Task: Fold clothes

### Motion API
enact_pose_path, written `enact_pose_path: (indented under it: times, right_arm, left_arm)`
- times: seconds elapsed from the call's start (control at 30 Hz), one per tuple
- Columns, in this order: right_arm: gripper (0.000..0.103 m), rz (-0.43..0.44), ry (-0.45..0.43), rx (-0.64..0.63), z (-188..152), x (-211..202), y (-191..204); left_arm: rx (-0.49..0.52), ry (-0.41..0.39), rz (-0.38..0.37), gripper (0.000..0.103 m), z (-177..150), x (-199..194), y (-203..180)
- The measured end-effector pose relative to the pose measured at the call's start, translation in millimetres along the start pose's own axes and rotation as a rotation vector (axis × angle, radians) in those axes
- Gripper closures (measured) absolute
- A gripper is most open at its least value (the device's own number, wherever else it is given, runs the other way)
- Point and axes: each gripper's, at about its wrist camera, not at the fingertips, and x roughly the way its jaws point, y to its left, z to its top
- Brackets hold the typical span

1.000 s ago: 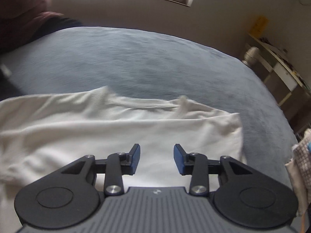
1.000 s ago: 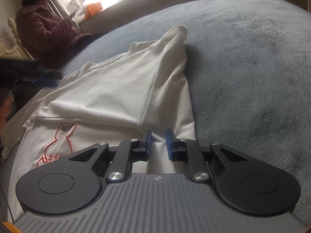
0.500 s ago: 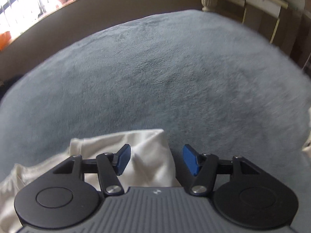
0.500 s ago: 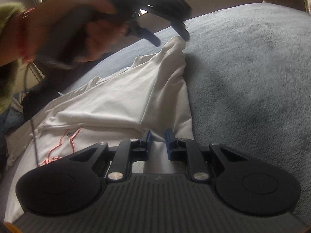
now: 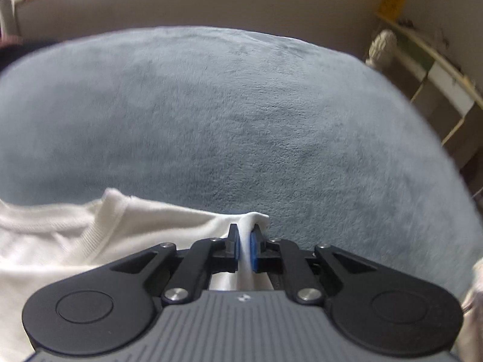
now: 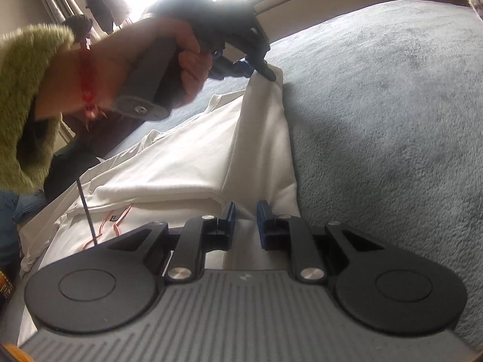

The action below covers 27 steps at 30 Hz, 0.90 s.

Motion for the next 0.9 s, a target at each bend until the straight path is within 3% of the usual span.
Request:
enact_pose_path:
  times: [0.13, 0.2, 0.37, 0.53, 0.7, 0.9]
  right_arm:
    - [0.090, -0.008, 0.001, -0.006, -0.6, 0.2, -1.0]
    - [0.090, -0.013, 0.002, -0.010, -0.8, 0.4, -1.0]
    - [0.090, -0.013, 0.003, -0.007, -0.8, 2.5, -1.8]
    - [0.090, -0.002, 0.011, 0.011, 0.8, 3.4, -4.4]
    - [0.090, 0.029, 0.012, 0.056, 1.0, 2.6, -12.0]
    - [0.089, 0.018, 0.019, 0.044, 1.3, 4.3, -9.1]
  left_arm:
    - [-0.104, -0.061, -0.078, 0.090, 2.1, -9.2, 16.0]
    - [-0.145, -0.113, -0.126, 0.083, 7.1, -17.8, 22.0]
    - [-0.146, -0.151, -0.133, 0.080, 22.1, -35.9, 31.1]
    - [-0.095, -0.117, -0.083, 0.074, 29.4, -69.6, 63.6]
    - [-0.031, -0.153, 0.035, 0.061, 16.5, -142.6, 138.9]
    - [-0.214, -0.209, 0.168, 0.049, -33.5, -230.0, 261.7]
